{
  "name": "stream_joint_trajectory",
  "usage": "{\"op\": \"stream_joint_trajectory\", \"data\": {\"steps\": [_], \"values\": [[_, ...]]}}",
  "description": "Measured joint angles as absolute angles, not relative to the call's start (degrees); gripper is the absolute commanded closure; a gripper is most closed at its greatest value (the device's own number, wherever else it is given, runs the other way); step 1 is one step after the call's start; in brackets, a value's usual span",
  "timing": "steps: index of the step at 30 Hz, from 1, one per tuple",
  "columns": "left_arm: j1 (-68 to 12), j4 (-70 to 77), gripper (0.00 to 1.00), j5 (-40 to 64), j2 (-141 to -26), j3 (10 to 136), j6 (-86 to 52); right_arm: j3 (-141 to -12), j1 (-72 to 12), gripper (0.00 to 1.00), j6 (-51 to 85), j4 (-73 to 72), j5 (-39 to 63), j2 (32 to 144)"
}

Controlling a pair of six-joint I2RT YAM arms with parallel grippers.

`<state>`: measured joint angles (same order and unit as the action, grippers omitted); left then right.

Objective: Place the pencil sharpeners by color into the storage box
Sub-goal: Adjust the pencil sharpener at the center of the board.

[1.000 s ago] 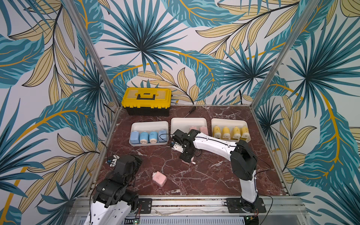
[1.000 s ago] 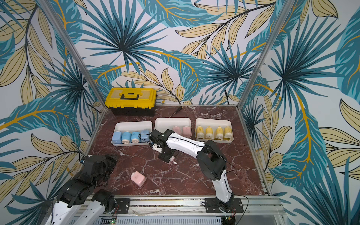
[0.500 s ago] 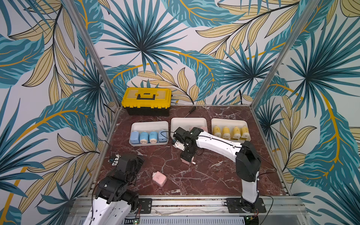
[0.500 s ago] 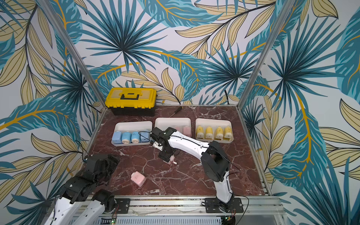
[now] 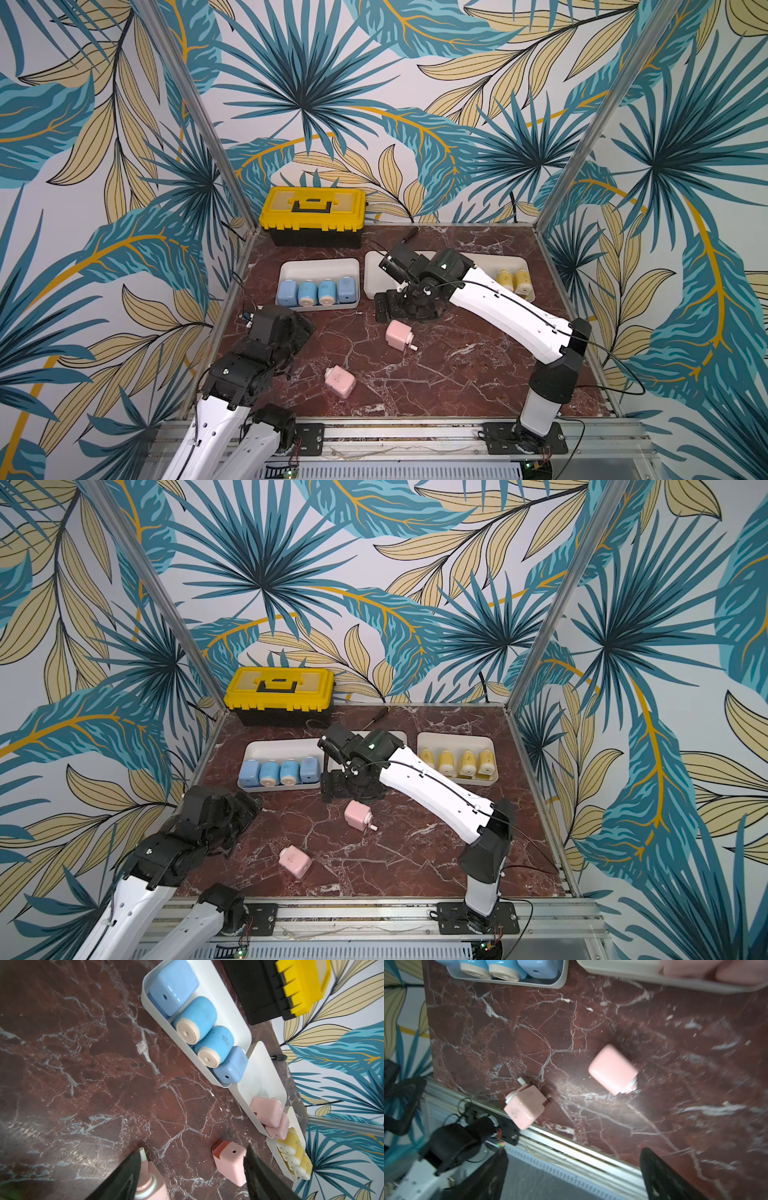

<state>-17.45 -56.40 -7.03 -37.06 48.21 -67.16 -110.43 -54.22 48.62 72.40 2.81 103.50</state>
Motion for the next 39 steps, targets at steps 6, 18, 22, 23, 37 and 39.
{"op": "stream_joint_trajectory", "data": {"steps": [6, 18, 22, 23, 37, 39], "values": [[-17.41, -56.51, 0.19, -4.75, -40.18, 52.34, -61.04, -110.15, -56.73, 0.01, 67.33, 72.25, -0.12, 103.59], [-17.41, -51.88, 0.81, 14.41, -76.05, 74.32, -31.88, -70.96, -55.77, 1.0, 85.49, 58.98, -6.63, 74.48], [-18.44, -49.71, 0.88, 19.81, -84.05, 78.43, -27.46, -60.69, -58.67, 1.0, 90.04, 47.44, -2.9, 78.28], [-18.96, -49.17, 0.9, 20.91, -85.58, 78.83, -26.63, -59.35, -59.24, 1.0, 90.91, 44.51, -2.04, 80.34], [-25.17, -42.37, 0.93, 30.85, -99.57, 79.0, -22.06, -36.1, -59.83, 1.0, 106.8, 2.81, 0.38, 85.12], [-25.52, -41.58, 0.93, 31.0, -100.66, 79.0, -22.02, -33.08, -59.83, 1.0, 109.14, -3.01, 0.01, 85.95]]}}
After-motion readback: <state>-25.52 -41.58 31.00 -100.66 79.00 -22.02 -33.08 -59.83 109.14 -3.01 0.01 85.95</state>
